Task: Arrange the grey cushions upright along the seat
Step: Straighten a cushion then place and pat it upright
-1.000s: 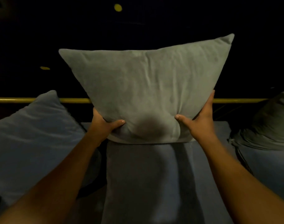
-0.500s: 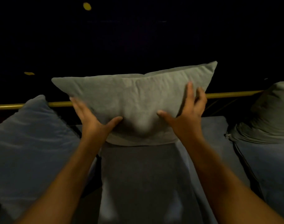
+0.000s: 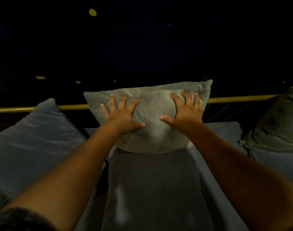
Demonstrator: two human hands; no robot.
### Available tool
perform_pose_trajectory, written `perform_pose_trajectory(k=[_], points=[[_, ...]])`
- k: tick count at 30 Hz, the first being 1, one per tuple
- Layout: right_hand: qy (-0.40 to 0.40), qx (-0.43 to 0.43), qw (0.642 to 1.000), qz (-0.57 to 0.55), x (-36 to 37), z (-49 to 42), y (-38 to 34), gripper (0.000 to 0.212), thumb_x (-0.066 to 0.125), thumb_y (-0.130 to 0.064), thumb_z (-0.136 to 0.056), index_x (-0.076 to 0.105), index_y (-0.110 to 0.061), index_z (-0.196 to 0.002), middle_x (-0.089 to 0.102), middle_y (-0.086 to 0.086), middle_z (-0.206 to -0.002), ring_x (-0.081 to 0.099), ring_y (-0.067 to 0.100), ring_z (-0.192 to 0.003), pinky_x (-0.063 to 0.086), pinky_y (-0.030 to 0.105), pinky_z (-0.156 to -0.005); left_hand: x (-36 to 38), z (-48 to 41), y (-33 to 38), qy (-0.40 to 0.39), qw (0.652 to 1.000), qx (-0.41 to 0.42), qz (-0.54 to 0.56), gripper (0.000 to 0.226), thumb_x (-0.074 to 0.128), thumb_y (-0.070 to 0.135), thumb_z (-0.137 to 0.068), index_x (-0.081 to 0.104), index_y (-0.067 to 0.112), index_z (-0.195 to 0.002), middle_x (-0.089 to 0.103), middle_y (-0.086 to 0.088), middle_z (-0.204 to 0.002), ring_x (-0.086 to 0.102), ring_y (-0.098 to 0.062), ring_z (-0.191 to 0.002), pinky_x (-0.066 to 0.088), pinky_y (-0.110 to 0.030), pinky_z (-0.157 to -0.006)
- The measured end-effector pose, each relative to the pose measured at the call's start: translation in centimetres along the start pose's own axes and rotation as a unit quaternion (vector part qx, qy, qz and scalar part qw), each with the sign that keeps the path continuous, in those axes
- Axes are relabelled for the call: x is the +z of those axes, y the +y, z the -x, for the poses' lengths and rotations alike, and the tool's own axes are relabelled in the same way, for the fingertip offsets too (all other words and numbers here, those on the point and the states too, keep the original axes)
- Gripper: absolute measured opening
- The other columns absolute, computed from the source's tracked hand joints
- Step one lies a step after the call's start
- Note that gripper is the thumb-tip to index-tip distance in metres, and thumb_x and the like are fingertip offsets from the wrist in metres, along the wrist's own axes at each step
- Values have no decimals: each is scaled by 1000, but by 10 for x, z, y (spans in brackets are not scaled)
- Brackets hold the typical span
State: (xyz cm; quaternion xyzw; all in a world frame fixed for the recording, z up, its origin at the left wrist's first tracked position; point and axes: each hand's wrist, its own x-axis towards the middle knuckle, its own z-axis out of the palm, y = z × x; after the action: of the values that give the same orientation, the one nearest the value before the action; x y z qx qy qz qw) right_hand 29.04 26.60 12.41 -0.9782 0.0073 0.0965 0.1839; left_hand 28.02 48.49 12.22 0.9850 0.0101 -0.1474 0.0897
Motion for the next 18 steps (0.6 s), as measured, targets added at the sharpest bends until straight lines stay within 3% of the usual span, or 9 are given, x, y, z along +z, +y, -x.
perform_pose_trajectory(k=[5, 11, 13, 15, 18], points=[[-8, -7, 999, 33, -4, 7, -4, 103, 60, -71, -70, -1, -41, -148, -10, -2, -160, -22, 38, -142, 3, 65, -112, -8, 11, 0, 33, 999, 10, 8, 98, 61, 69, -66, -1, 53, -140, -8, 6, -159, -23, -39, -140, -11, -69, -107], [81, -97, 991, 33, -21, 45, -61, 83, 59, -56, -81, 16, -34, -148, 0, 8, -160, -9, 40, -145, -5, 59, -113, -35, 66, -29, 140, 985, 36, 89, 82, 65, 50, -78, 19, 38, -144, -1, -4, -160, -8, -37, -144, 3, -62, -112], [70, -170, 983, 26, -5, 70, -86, 79, 62, -50, -81, 24, -32, -148, 10, 13, -159, 1, 47, -143, 3, 62, -112, -31, 93, -55, 130, 984, 11, 124, 82, 67, 45, -78, 19, 38, -145, -2, -4, -160, -7, -37, -144, 6, -60, -112], [76, -230, 970, -1, 19, 92, -114, 72, 66, -45, -73, 45, -24, -139, 35, 20, -149, 24, 52, -137, 20, 68, -105, -22, 120, -90, 108, 984, -21, 138, 83, 68, 42, -78, 20, 37, -145, 2, -5, -160, -3, -37, -145, 11, -60, -112], [-5, -229, 972, -52, 59, 113, -167, 72, 62, -48, -69, 51, -23, -135, 43, 19, -144, 33, 48, -134, 31, 65, -103, -7, 154, -156, 99, 979, -54, 167, 82, 69, 45, -73, 30, 28, -144, 25, -17, -153, 20, -43, -140, 23, -61, -109]])
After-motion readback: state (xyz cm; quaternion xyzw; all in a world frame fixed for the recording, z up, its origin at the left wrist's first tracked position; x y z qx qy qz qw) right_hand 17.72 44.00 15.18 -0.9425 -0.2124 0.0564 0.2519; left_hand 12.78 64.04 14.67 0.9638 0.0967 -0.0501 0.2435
